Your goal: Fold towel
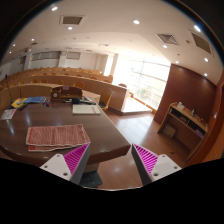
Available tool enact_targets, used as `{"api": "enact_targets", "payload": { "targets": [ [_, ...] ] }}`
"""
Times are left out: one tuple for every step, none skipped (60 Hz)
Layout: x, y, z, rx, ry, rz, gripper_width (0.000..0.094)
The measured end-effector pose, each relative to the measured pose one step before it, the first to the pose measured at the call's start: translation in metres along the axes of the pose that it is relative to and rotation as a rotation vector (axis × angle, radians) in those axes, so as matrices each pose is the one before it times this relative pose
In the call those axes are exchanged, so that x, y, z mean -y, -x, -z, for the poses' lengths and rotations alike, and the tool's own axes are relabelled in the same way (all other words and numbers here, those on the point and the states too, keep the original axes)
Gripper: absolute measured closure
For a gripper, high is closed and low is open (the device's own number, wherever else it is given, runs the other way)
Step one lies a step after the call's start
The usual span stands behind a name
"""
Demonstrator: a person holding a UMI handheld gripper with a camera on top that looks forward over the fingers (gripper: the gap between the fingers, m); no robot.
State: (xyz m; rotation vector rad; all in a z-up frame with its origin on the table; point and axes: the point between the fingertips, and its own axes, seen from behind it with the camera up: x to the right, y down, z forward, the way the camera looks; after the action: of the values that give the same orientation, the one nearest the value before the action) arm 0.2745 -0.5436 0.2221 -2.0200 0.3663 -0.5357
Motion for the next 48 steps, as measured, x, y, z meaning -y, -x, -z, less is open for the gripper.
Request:
{"api": "enact_targets", "payload": {
  "targets": [
    [-0.00149, 0.0009, -0.00009, 0.00316, 0.00351, -0.0017, 0.0083],
    [-0.00198, 0.00055, -0.0004, 0.00278, 0.00393, -0.0018, 0.0085],
    [-0.00277, 0.0003, -0.00062, 0.00261, 0.00539, -0.0017, 0.0085],
    [-0.00361, -0.00021, -0.00108, 0.00293, 0.00701, -0.0011, 0.0085],
    [-0.00383, -0.00006, -0.00135, 0.00452, 0.00751, -0.0003, 0.0085],
    [-0.00419, -0.00002, -0.00169, 0.0064, 0.0071, 0.0004, 0.0085],
    [-0.00442, 0.00008, -0.00201, 0.00759, 0.00554, 0.0004, 0.0085],
    [-0.0047, 0.00028, -0.00247, 0.00779, 0.005, 0.0002, 0.0085],
    [-0.00507, 0.00065, -0.00235, 0.00773, 0.00545, 0.001, 0.0086],
    [-0.00553, 0.01081, 0.00041, 0.00557, 0.00832, -0.0002, 0.0085],
    [-0.00645, -0.00787, -0.00489, 0.00898, 0.00863, 0.0044, 0.0085],
    [-0.00587, 0.00061, -0.0025, 0.00853, 0.01046, 0.0043, 0.0084],
    [-0.00592, 0.00183, -0.00221, 0.00934, 0.01078, 0.0044, 0.0083],
    [-0.00521, 0.00334, -0.00156, 0.01042, 0.00992, 0.0042, 0.0084],
    [-0.00501, 0.00442, -0.00136, 0.01173, 0.00848, 0.0032, 0.0082],
    [-0.00456, 0.00568, -0.00115, 0.01363, 0.00756, 0.002, 0.0084],
    [-0.00442, 0.00683, -0.00139, 0.01542, 0.00714, 0.0012, 0.0083],
    [-0.00421, 0.00811, -0.00099, 0.01896, 0.00723, 0.0011, 0.0083],
    [-0.00406, 0.0096, -0.00112, 0.02164, 0.00722, 0.0017, 0.0086],
    [-0.00408, 0.00995, -0.00145, 0.02154, 0.00771, 0.0028, 0.0085],
    [-0.00369, 0.01093, -0.00152, 0.02401, 0.00724, 0.0044, 0.0085],
    [-0.00329, 0.01161, -0.00167, 0.02476, 0.00682, 0.0058, 0.0086],
    [-0.00299, 0.01188, -0.00243, 0.02522, 0.00664, 0.0073, 0.0086],
    [-0.00267, 0.01233, -0.00258, 0.02477, 0.00713, 0.0087, 0.0086],
    [-0.00256, 0.01255, -0.00316, 0.02508, 0.00759, 0.01, 0.0086],
    [-0.00178, 0.01288, -0.00325, 0.02444, 0.00647, 0.0105, 0.0086],
    [-0.00102, 0.01233, -0.00353, 0.02436, 0.00484, 0.011, 0.0083],
    [-0.00029, 0.01238, -0.00412, 0.0238, 0.0031, 0.0101, 0.0086],
    [0.0001, 0.01262, -0.00587, 0.02397, 0.00208, 0.0087, 0.0083],
    [0.00101, 0.0124, -0.00442, 0.0226, 0.00158, 0.0094, 0.0079],
    [0.00114, 0.01213, -0.00499, 0.02161, 0.00115, 0.0095, 0.0078],
    [0.00192, 0.01159, -0.00449, 0.02121, 0.00067, 0.0097, 0.0078],
    [0.00275, 0.01192, -0.00524, 0.02196, 0.00005, 0.009, 0.0082],
    [0.00307, 0.01178, -0.0058, 0.02038, -0.00072, 0.0087, 0.0083],
    [0.00367, 0.01126, -0.00579, 0.02068, -0.00269, 0.008, 0.0082],
    [0.0045, 0.01069, -0.0057, 0.01945, -0.00385, 0.0074, 0.0081],
    [0.00509, 0.01072, -0.00653, 0.01787, -0.00444, 0.0071, 0.0082],
    [0.00519, 0.00965, -0.00667, 0.0162, -0.00378, 0.0068, 0.0081],
    [0.0055, 0.00966, -0.0071, 0.01507, -0.00328, 0.0073, 0.0079],
    [0.00489, 0.00927, -0.00772, 0.01322, -0.00399, 0.008, 0.0081],
    [0.00558, 0.00853, -0.00792, 0.01149, -0.00447, 0.0085, 0.0079],
    [0.00532, 0.00797, -0.00775, 0.00987, -0.00451, 0.008, 0.008],
    [0.00526, 0.0073, -0.00804, 0.00854, -0.00366, 0.0071, 0.0079],
    [0.00491, 0.00683, -0.00818, 0.00742, -0.00248, 0.0073, 0.008],
    [0.00503, 0.00653, -0.00842, 0.00592, -0.00164, 0.0067, 0.0079],
    [0.00483, 0.00613, -0.00883, 0.00554, -0.00236, 0.0055, 0.0078],
    [0.00531, 0.00568, -0.00902, 0.00568, -0.00267, 0.0032, 0.0077],
    [0.00492, 0.0056, -0.00883, 0.00532, -0.0023, 0.0008, 0.0078]
  ]
}}
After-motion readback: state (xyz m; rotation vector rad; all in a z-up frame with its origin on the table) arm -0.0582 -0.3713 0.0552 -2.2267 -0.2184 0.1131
